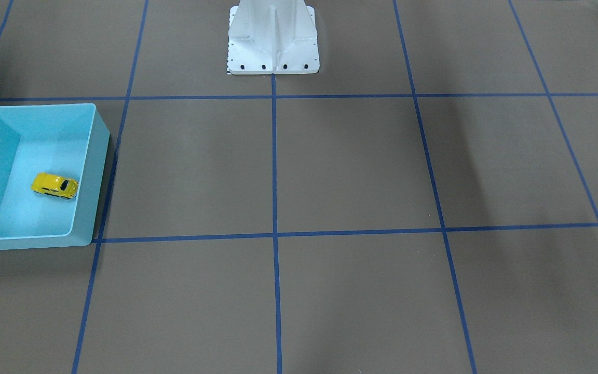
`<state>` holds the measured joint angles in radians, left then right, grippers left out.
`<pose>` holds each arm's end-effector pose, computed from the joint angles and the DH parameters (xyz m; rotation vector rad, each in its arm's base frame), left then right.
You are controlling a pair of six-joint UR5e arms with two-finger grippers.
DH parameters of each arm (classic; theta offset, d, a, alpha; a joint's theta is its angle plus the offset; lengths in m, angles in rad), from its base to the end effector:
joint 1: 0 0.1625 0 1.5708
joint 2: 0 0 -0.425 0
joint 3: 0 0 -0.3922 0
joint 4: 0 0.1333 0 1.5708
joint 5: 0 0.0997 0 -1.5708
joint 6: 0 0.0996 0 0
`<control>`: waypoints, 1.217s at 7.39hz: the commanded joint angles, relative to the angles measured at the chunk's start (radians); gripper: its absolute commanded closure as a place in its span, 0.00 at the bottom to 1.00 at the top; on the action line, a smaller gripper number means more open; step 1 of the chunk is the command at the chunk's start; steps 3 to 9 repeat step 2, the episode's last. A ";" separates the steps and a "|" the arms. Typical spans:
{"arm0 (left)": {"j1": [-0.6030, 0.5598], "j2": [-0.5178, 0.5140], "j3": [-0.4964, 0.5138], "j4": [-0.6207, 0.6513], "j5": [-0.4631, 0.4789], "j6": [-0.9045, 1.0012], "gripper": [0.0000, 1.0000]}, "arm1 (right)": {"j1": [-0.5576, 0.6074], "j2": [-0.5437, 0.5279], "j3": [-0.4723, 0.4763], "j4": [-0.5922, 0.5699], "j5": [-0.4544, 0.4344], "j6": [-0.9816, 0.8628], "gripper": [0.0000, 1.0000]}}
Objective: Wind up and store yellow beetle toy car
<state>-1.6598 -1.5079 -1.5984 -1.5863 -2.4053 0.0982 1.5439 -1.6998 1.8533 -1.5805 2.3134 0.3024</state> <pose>-0.1005 -0.4565 0.6693 0.0594 0.8326 0.0004 0.0540 -0.4437 0.5823 0.0138 -0.7551 0.2089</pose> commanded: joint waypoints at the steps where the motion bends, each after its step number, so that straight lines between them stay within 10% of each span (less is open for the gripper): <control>1: 0.000 0.000 0.000 0.000 0.000 0.000 0.00 | -0.001 0.003 -0.003 0.001 0.000 -0.005 0.00; 9: 0.000 0.000 0.000 0.000 0.000 0.000 0.00 | -0.001 0.005 -0.005 0.001 0.000 -0.005 0.00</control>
